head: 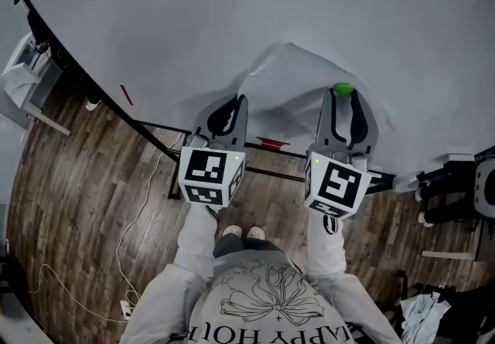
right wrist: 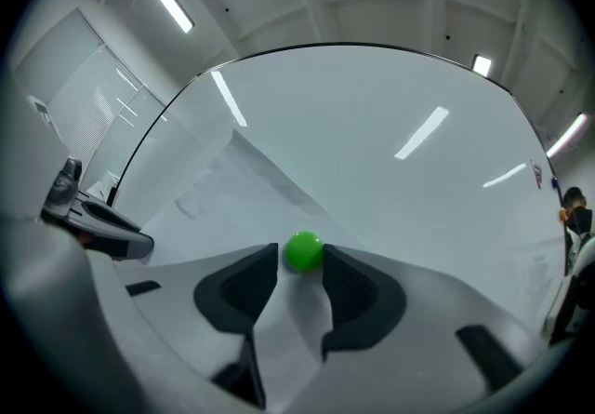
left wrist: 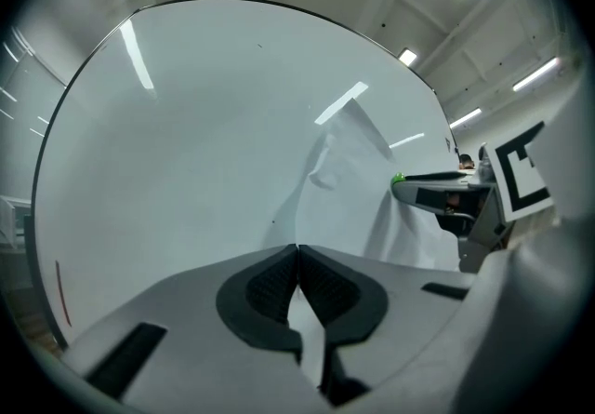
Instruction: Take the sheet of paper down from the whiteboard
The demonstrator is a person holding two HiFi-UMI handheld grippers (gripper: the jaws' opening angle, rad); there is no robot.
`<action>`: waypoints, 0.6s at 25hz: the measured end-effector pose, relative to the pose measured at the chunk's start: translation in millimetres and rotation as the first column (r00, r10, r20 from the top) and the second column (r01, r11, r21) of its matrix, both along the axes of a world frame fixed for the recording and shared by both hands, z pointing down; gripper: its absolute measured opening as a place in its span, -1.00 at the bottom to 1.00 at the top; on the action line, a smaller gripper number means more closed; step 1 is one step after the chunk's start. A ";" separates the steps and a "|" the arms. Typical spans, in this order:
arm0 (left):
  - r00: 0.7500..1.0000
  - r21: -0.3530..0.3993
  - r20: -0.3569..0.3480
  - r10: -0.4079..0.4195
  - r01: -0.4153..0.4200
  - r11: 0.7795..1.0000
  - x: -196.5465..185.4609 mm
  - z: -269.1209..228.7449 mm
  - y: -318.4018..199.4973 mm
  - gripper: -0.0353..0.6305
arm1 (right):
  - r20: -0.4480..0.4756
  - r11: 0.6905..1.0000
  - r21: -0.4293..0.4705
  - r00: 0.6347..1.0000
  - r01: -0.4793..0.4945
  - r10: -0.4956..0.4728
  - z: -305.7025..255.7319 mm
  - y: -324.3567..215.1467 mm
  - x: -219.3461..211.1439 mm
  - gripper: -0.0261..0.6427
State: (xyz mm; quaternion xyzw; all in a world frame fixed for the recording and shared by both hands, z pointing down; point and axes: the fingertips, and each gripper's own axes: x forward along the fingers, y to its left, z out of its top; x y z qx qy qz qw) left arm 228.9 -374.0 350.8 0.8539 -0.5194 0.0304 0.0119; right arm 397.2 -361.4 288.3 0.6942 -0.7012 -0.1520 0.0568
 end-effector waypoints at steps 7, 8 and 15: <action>1.000 -0.004 -0.012 0.025 -0.025 1.000 -6.1 -8.1 4.9 -0.87 | -0.002 0.998 -0.008 0.998 -0.066 0.066 -2.1 -0.4 1.0 -0.56; 0.999 -0.004 -0.015 0.029 -0.029 1.000 -6.6 -9.4 5.1 -0.88 | 0.004 0.998 -0.010 0.998 -0.067 0.068 -2.4 -0.4 1.0 -0.56; 0.999 0.011 -0.034 0.035 -0.035 0.999 -16.1 -25.3 7.2 -0.88 | 0.033 0.996 -0.004 0.996 -0.086 0.087 -8.8 2.8 9.1 -0.56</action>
